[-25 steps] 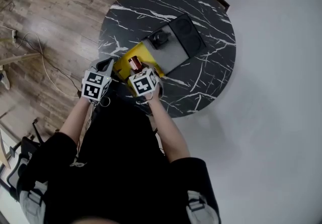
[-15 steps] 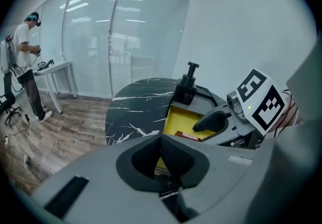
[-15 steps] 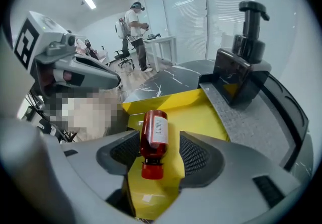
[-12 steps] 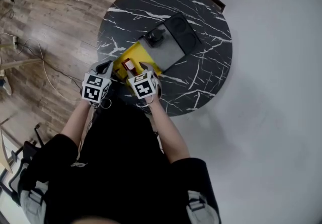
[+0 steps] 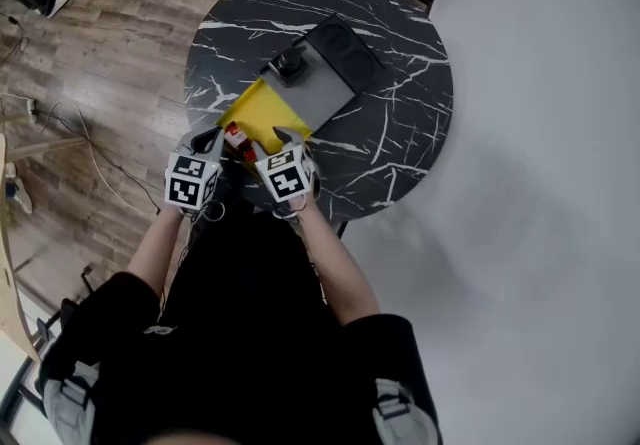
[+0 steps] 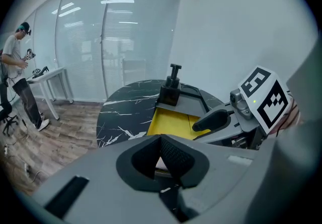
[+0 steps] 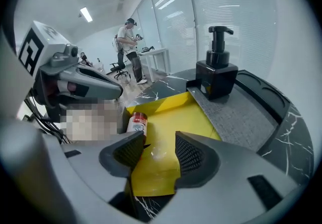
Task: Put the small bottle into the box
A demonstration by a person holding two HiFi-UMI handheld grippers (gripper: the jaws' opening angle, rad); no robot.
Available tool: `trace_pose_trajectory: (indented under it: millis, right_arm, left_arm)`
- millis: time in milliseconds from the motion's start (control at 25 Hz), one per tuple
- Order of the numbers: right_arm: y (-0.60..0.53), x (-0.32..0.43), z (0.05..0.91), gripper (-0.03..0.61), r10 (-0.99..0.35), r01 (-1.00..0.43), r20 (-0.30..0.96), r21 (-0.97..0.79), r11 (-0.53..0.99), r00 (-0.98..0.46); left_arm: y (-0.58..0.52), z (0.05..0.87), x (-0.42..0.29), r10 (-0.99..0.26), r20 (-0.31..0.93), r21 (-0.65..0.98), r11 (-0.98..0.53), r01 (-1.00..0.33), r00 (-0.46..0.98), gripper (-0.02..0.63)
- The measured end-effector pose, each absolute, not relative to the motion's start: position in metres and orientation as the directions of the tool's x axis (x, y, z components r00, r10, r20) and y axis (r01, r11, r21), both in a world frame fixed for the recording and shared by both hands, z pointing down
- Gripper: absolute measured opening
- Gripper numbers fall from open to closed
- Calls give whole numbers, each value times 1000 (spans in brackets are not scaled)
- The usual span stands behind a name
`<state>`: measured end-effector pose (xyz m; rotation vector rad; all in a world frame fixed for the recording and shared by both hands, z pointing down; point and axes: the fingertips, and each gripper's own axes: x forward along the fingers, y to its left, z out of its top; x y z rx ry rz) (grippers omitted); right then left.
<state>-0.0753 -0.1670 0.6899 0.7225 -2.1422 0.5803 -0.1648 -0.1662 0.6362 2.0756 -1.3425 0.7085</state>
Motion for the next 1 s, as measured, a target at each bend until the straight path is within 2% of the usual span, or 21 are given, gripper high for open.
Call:
trace_pose_trajectory:
  millis: [320, 760, 1000]
  right_arm:
    - [-160, -46, 667, 11, -419, -721, 743, -122, 682, -522]
    - [-149, -8, 611, -3, -569, -774, 613, -114, 623, -548]
    - [-146, 15, 548, -3, -716, -828, 465, -73, 556, -521]
  left_arm:
    - [-151, 628, -138, -625, 684, 148, -385, -911, 375, 0]
    - [-137, 587, -98, -687, 623, 100, -404, -909, 374, 0]
    - [-130, 530, -74, -771, 491, 138, -391, -910, 405, 0]
